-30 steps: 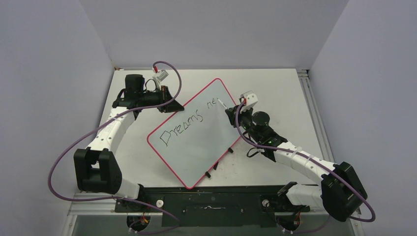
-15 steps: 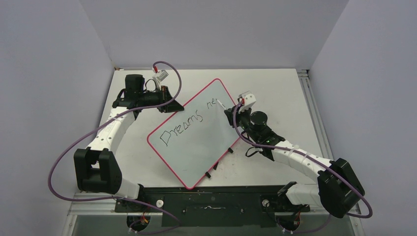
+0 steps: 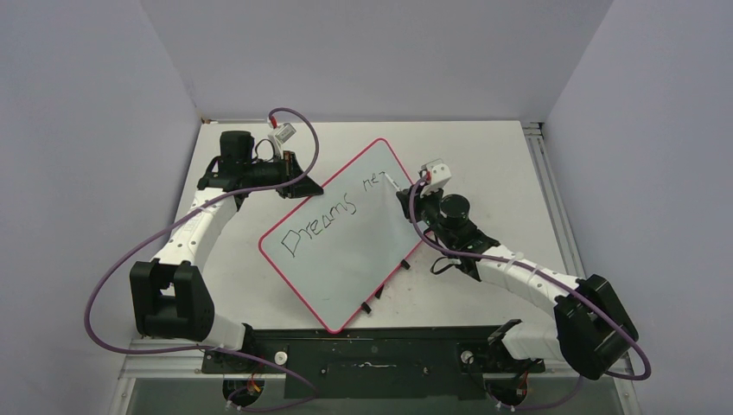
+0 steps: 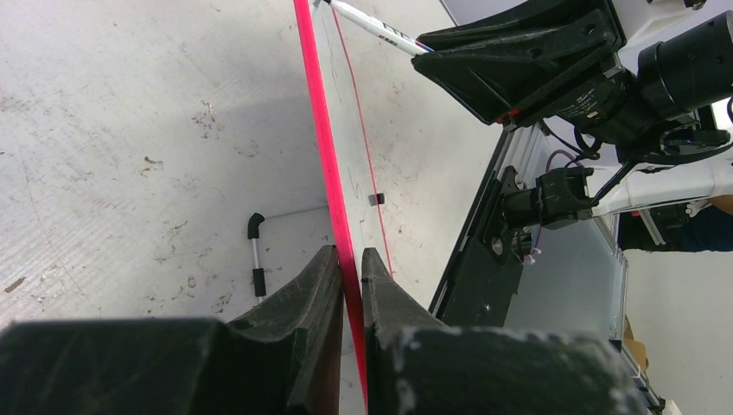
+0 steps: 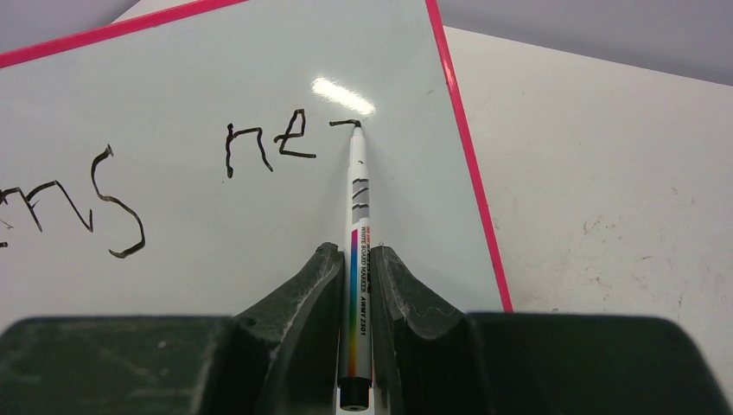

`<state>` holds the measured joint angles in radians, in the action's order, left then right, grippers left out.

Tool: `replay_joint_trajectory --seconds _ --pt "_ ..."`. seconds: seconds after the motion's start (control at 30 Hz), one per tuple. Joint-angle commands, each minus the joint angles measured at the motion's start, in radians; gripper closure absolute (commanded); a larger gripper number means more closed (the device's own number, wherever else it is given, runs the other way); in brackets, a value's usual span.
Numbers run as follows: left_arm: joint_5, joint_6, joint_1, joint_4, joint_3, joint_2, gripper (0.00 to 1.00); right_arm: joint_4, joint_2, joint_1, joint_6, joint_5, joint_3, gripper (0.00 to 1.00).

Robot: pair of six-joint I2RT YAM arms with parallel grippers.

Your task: Write a sentence on the whiteboard

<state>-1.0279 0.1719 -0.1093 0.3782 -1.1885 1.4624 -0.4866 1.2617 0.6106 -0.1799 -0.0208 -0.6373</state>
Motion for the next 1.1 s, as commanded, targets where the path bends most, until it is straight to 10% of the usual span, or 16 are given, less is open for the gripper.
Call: replay_joint_trajectory --seconds 0.0,1.07 --pt "-0.058 -0.037 -0.003 0.007 0.004 -0.009 1.0 -0.055 0.019 -0.007 -0.002 0.007 -0.042 0.95" --pt "-0.061 -0.034 -0.002 0.002 0.006 -0.01 1.0 -0.051 0.001 0.003 0.013 -0.073 -0.01 0.95"
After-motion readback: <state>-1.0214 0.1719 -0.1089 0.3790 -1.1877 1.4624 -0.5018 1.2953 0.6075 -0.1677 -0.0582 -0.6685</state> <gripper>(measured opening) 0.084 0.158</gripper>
